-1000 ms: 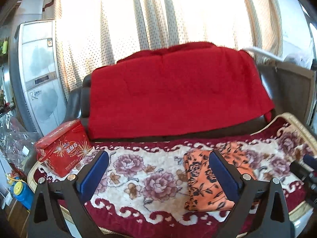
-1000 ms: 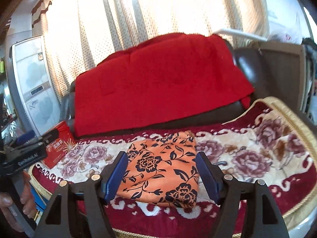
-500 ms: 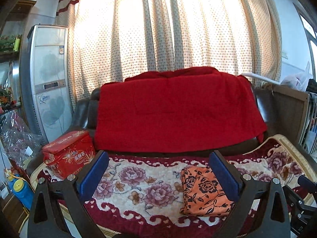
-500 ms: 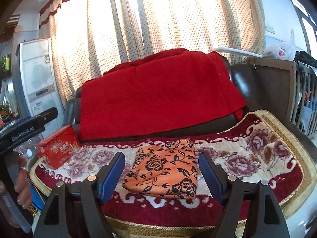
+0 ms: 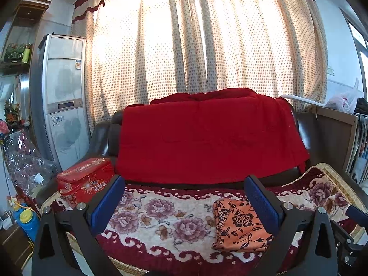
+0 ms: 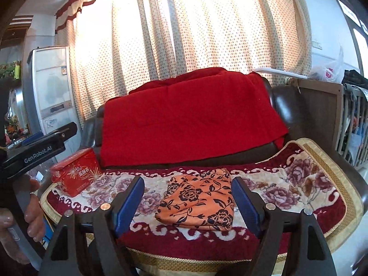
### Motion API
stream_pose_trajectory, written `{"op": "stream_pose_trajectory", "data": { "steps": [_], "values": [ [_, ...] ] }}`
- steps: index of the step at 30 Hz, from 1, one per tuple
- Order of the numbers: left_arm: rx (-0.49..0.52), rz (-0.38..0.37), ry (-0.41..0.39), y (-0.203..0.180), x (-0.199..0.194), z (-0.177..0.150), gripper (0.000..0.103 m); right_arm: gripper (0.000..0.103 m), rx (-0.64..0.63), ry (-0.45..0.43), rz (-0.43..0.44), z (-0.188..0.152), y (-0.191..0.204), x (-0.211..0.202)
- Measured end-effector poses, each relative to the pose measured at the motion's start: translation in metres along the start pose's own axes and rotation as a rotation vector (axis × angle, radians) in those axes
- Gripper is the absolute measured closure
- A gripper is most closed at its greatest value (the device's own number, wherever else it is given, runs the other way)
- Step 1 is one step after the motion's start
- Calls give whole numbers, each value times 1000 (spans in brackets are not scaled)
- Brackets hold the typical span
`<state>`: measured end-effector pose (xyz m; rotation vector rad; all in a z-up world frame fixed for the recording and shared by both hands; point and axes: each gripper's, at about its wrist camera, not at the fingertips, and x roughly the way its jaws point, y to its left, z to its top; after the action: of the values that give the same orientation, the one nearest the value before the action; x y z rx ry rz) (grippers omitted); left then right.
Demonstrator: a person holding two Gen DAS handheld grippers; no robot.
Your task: Fold small clothes
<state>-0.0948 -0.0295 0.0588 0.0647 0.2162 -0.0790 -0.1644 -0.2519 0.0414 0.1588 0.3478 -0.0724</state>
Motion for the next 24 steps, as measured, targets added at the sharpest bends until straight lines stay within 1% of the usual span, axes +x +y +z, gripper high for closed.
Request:
{"op": "stream_pose_trajectory", "data": {
  "steps": [8,15,24],
  "values": [
    [-6,-4,9,6,-10,-2,0,22,-3,8,-7,-5,9,-3],
    [4,-2,-9,10,-25,-1,0,22,-2,3,-5,-5,14,-11],
    [-15,5,-15,16,-38,1,0,22,5,-10,-7,-2,17,-23]
  ]
}}
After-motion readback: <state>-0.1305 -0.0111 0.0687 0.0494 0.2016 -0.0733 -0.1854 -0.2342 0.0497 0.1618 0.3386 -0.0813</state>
